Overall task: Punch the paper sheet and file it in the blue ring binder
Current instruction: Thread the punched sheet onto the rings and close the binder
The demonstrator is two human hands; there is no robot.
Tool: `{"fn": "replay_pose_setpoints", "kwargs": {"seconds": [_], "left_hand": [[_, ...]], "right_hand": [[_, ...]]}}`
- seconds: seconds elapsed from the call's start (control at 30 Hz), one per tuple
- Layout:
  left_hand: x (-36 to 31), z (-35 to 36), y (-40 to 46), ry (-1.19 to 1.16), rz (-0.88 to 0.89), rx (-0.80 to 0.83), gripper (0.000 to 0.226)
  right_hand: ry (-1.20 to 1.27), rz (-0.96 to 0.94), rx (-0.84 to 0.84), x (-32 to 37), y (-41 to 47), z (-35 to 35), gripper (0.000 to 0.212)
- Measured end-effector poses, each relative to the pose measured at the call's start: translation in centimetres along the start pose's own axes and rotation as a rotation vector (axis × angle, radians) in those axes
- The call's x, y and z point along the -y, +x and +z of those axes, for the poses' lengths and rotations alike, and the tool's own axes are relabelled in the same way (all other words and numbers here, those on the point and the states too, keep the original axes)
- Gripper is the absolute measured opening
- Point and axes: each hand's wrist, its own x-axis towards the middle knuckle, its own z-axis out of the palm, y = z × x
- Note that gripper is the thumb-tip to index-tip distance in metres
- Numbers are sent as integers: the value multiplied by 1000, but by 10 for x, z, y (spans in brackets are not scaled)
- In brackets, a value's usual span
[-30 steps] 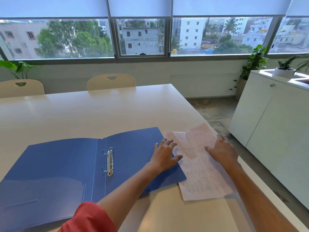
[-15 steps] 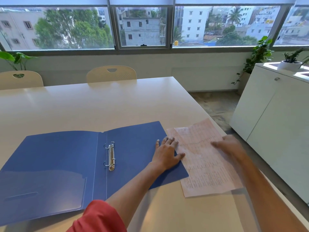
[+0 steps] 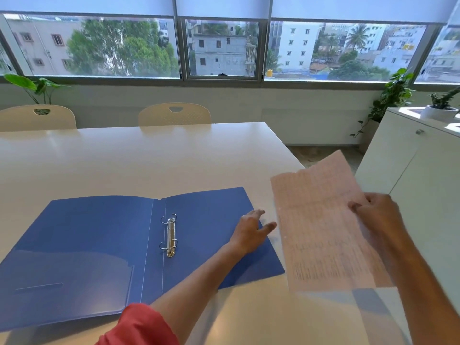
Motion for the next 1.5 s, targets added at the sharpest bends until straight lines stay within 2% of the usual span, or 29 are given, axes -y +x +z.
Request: {"fn": "replay_pose_setpoints", "kwargs": {"seconds": [0.07, 0.27, 0.37, 0.5, 0.63, 0.7, 0.77, 0.83, 0.93, 1.0, 1.17, 1.37, 1.43, 1.5], "left_hand": [[-8, -7, -2, -152, -11, -6, 105], [-30, -32, -7, -610, 11, 47, 39], [-40, -53, -13, -834, -18, 50, 28], [-42, -80, -19, -898, -34, -57, 25], [-35, -105, -27, -872, 4, -189, 21], [-34, -119, -32, -832, 44, -216, 21], [-39, -135, -38, -804, 111, -227, 23], [-47, -151, -46, -772, 182, -248, 30], [-52, -168, -54, -722, 237, -302, 24], [-48, -168, -56, -688, 235, -329, 17], [-22, -144, -55, -620, 89, -332, 7], [-23, -153, -51, -621, 139, -437, 12], [-16, -144, -49, -589, 77, -430, 14], [-6, -131, -48, -571, -1, -415, 12]], "right_hand": [[75, -63, -7, 11, -7, -14, 11], [328, -112, 89, 42, -21, -36, 3], [372, -102, 187, 52, -24, -32, 6], [465, -64, 327, 59, -33, -10, 24], [613, -50, 392, 63, -41, 16, 85], [696, -96, 374, 64, -43, 28, 92], [768, -140, 343, 70, -45, 36, 89], [826, -215, 325, 80, -47, 41, 76], [795, -345, 331, 93, -56, 50, 39], [749, -348, 349, 96, -61, 64, 18], [641, -298, 427, 92, -76, 95, 23], [668, -301, 319, 93, -71, 93, 12], [638, -257, 373, 89, -74, 105, 5], [598, -224, 415, 83, -78, 116, 13]]}}
